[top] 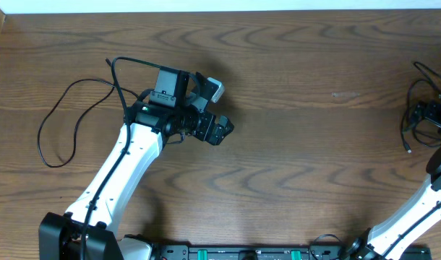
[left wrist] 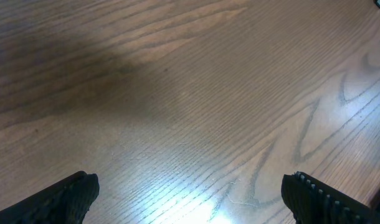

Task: Untangle cables

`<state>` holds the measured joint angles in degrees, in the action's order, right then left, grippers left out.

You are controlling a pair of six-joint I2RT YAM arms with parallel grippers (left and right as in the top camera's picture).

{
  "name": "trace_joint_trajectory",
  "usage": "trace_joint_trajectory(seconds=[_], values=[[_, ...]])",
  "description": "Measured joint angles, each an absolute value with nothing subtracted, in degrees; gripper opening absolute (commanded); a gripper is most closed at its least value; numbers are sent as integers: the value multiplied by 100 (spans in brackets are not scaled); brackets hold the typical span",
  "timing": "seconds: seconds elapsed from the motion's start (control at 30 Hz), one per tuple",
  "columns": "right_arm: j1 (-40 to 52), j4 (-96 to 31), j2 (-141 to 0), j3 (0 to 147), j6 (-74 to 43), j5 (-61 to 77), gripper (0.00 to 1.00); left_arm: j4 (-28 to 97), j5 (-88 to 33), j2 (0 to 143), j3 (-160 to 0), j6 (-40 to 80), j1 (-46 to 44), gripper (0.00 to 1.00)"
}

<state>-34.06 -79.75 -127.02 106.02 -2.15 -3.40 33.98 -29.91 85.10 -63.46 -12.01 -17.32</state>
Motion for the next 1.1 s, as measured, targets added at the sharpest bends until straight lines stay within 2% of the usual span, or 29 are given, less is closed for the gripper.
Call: trace_joint_trajectory(seconds=[0.3,0.5,0.8,1.1], values=[[-3413,-7566,-12735,10589,-239,-604,99,3393,-2895,8510,-6346,-1229,-1732,98],[-3454,-7323,-13305,10589,-239,-642,99,3391,-2812,8510,-6346,-1229,-1732,98],[-3505,-7166,-13539,10759,-172,-274,99,3376,-2792,8512,-6346,-1229,-1732,98],[-3503,-6099,-13609,10901,-290,-84,99,3205,-2794,8512,-6346,-1229,-1732,98]])
